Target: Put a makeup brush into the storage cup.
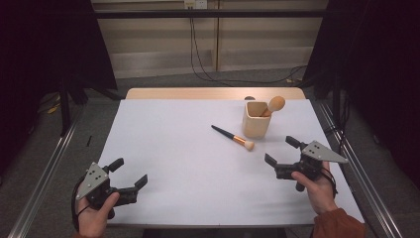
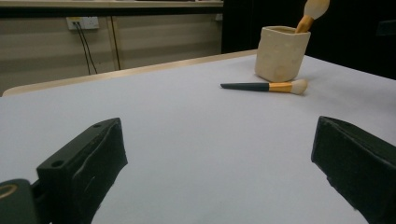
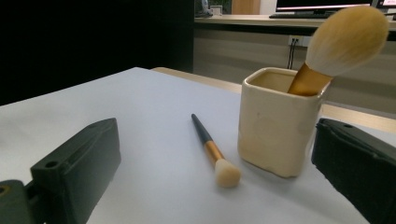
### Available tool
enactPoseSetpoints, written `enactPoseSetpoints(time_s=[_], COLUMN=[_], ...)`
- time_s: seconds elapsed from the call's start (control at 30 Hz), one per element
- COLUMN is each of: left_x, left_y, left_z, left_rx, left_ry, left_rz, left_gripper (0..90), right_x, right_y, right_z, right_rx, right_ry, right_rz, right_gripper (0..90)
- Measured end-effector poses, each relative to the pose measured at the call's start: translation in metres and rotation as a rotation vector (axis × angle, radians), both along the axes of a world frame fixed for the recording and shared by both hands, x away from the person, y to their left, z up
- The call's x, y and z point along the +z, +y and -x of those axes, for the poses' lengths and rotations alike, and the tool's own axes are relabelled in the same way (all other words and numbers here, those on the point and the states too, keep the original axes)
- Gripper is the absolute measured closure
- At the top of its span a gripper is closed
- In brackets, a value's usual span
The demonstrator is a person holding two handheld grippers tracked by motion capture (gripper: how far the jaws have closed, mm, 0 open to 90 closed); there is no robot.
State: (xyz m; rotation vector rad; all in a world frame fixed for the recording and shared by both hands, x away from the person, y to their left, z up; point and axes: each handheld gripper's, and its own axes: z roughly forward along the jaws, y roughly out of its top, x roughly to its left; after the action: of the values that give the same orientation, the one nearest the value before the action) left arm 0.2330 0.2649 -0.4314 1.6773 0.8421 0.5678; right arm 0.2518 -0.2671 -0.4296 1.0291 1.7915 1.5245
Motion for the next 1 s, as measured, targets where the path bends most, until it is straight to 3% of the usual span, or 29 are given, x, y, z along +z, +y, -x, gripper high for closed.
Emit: enactPoseSetpoints(time_s=[0.2, 0.5, 1.0], left_x=[0.000, 0.000, 0.000], left_y=[0.000, 0.000, 0.000], left_z=[0.000, 0.000, -0.001], left_rx=[0.000, 0.002, 0.001], left_ry=[0.000, 0.004, 0.005], left_rz=[0.001, 0.001, 0.000], left_gripper=[2.9, 2.9, 2.9], right_x=[0.002, 0.003, 0.008], right_y=[0.006, 0.009, 0.038], right_z=[-0.012, -0.032, -0.057], right_rx=[0.005, -0.041, 0.020], right_ry=[-0.007, 0.010, -0.002], right_rz=[0.009, 0.002, 0.027], right_gripper=[1.2, 1.5, 1.4])
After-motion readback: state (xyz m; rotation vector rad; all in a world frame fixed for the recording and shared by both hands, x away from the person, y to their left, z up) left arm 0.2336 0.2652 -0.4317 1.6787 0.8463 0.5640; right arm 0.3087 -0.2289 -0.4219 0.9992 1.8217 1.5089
